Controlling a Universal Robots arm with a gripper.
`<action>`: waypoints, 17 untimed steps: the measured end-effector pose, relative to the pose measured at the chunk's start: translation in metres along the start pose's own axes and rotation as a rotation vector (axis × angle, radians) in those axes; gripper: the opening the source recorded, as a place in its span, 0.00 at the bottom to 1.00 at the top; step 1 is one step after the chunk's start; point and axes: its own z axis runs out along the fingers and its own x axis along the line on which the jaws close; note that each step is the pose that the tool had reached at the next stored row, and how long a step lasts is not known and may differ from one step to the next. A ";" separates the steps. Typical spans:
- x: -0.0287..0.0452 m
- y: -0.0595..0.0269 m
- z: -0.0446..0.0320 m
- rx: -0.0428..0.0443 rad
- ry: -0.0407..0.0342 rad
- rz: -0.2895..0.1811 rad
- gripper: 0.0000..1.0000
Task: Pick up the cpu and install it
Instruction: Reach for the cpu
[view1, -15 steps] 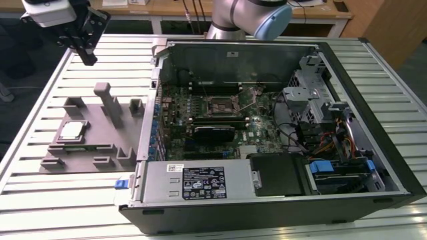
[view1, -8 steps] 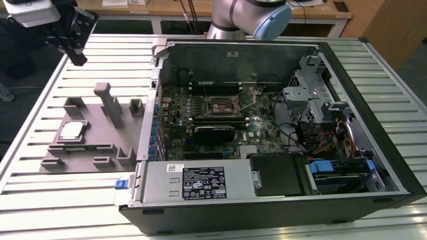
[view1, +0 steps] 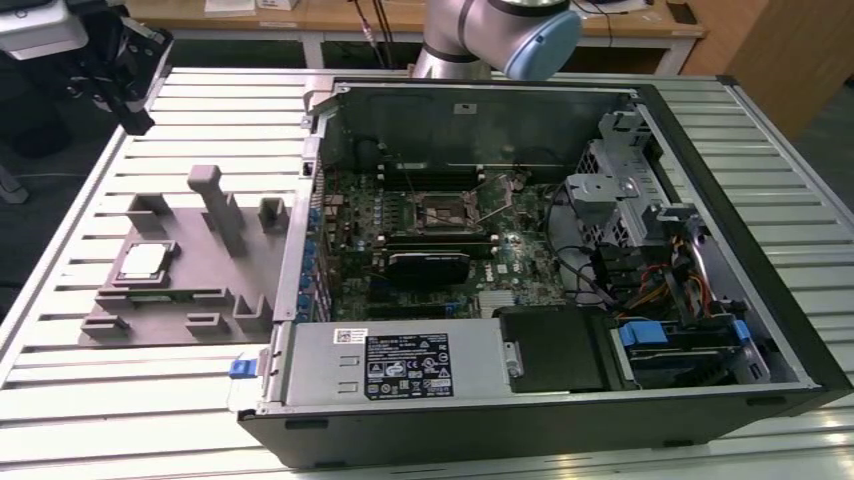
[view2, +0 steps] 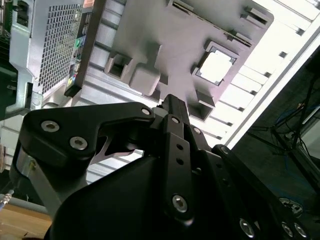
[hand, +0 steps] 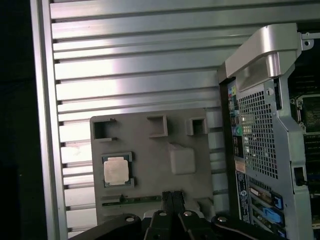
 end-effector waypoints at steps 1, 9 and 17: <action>0.0018 -0.0003 0.0013 -0.0001 -0.0001 0.000 0.11; 0.0131 -0.0021 0.0135 0.0001 -0.0002 0.004 0.11; 0.0171 -0.0033 0.0278 0.0001 -0.0002 0.005 0.11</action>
